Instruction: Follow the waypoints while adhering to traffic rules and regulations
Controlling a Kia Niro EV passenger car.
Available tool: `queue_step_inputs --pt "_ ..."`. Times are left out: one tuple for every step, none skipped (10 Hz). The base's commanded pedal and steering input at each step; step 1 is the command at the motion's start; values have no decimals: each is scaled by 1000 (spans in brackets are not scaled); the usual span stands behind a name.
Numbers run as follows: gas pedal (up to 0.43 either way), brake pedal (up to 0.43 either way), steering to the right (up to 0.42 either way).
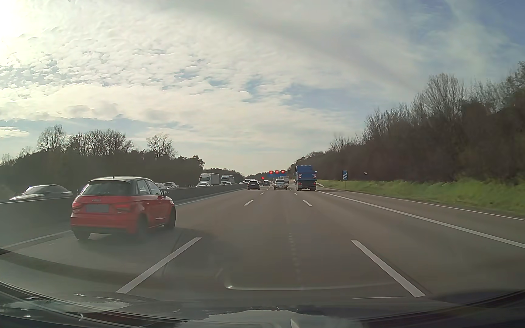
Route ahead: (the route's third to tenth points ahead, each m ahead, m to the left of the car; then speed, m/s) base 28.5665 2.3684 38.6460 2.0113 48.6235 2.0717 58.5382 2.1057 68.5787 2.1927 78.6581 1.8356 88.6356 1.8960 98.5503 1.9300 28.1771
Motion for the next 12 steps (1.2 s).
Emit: queue_step_inputs --pt "331 0 -3" --pt "339 0 -3" --pt "350 0 -3" --pt "350 0 -3" --pt "350 0 -3" --pt "350 0 -3" --pt "350 0 -3" --pt "350 0 -3" --pt "350 0 -2" --pt "350 0 -3" --pt "350 0 -2" --pt "350 0 -2"
